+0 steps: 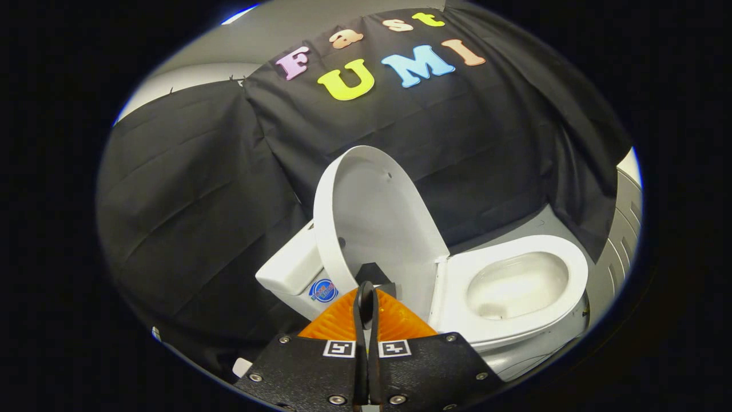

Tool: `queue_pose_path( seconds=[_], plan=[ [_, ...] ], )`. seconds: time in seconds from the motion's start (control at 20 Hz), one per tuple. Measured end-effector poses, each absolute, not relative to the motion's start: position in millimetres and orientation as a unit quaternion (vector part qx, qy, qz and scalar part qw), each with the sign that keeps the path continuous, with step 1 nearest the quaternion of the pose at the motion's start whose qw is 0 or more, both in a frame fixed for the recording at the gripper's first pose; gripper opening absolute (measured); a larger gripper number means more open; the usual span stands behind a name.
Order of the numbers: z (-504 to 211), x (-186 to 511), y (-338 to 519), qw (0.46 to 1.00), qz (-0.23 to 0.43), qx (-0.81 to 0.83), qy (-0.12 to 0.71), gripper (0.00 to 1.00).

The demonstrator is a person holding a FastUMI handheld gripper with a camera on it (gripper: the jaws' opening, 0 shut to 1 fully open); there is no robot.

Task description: Open the toilet lid.

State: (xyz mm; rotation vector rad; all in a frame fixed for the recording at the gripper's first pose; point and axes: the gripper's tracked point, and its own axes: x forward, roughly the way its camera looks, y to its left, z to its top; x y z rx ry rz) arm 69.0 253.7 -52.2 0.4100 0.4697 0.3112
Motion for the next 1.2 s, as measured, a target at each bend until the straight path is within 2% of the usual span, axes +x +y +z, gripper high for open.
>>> queue_pose_path(
  seconds=[0.9,1.2],
  plan=[
    [-56,78,304,0.947,0.194,0.132,0.220,0.01],
    [-57,78,300,0.951,0.175,0.142,0.213,0.04]
  ],
)
